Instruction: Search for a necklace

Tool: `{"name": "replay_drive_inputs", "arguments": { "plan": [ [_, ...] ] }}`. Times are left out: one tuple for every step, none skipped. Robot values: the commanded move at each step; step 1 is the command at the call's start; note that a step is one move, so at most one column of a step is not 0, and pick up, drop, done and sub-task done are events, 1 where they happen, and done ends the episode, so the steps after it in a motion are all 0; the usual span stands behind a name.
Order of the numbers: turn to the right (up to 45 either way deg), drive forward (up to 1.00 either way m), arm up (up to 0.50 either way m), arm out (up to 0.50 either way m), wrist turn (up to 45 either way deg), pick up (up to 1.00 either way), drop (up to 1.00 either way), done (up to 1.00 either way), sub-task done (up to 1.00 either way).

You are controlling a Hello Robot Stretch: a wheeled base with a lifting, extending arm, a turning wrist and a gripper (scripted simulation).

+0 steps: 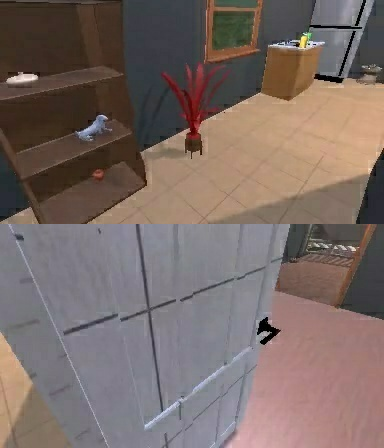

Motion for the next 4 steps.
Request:
{"name": "replay_drive_inputs", "arguments": {
  "plan": [
    [0.0,0.4,0.0,0.0,0.0,0.0,0.0,0.0,0.0],
    [42.0,0.0,0.0,0.0,0.0,0.0,0.0,0.0,0.0],
    [0.0,1.0,0.0,0.0,0.0,0.0,0.0,0.0,0.0],
    [0.0,1.0,0.0,0.0,0.0,0.0,0.0,0.0,0.0]
  ]
}}
